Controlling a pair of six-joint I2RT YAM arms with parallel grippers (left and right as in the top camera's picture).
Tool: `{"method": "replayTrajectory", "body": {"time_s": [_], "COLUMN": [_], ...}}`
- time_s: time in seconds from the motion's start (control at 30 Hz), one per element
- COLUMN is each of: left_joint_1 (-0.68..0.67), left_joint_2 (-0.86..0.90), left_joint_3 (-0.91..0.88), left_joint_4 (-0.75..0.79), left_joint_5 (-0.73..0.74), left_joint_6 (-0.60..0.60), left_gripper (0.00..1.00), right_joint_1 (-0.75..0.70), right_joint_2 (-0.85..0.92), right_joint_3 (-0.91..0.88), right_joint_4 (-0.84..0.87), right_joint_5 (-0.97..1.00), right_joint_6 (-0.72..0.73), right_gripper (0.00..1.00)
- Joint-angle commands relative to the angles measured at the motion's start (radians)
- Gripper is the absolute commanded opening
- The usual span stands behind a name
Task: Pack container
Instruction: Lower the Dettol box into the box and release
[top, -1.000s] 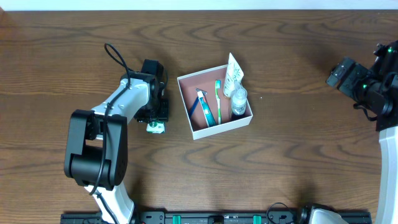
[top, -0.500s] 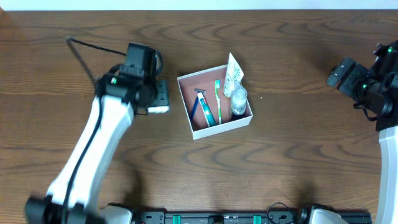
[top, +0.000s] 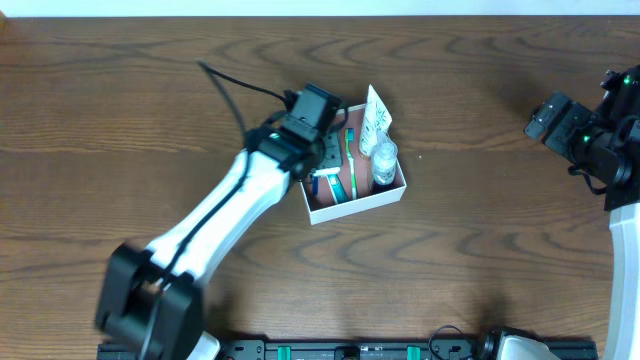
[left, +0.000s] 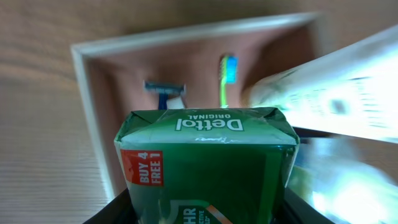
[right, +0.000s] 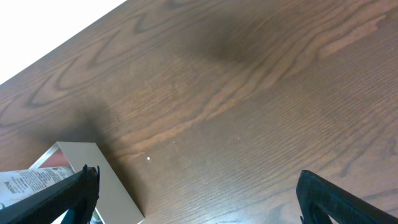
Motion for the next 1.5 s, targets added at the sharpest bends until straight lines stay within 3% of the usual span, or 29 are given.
{"method": "replayTrajectory", "body": {"time_s": [0.0, 0.27, 0.63, 0.8, 0.97, 1.27, 1.47], "left_joint_1": [0.001, 0.001, 0.0, 0.003, 0.026, 0.221, 0.414], "left_joint_2": [0.071, 0.139, 0.106, 0.023, -0.126, -0.419, -0.501], "left_joint_3": [-0.011, -0.011, 0.006, 0.006, 0.006, 0.006, 0.006], "left_joint_4": [0.008, 0.015, 0.018, 0.014, -0.013, -0.22, -0.274], "left_joint_5": [-0.061, -0.108, -0.057, -0.055, -0.063, -0.301, -0.318], "left_joint_6": [-0.073, -0.077, -0.08, -0.063, 0.043, 0.184, 0.237], "left_gripper": [0.39, 0.4, 0.7, 0.7, 0.7, 0.86, 0.93], "right_joint_1": [-0.006, -0.006, -0.006, -0.006, -0.006, -0.006, -0.006], "right_joint_2": [0.005, 0.005, 0.005, 0.005, 0.005, 0.005, 0.005], "right_joint_3": [0.005, 0.005, 0.005, 0.005, 0.005, 0.005, 0.005], "right_joint_4": [-0.001, -0.001, -0.001, -0.001, -0.001, -0.001, -0.001], "right_joint_5": [-0.003, -0.003, -0.003, -0.003, -0.003, -0.003, -0.003], "right_joint_6": [0.009, 0.009, 0.009, 0.009, 0.009, 0.009, 0.009], "right_gripper": [0.99, 0.99, 0.99, 0.99, 0.99, 0.99, 0.99]}}
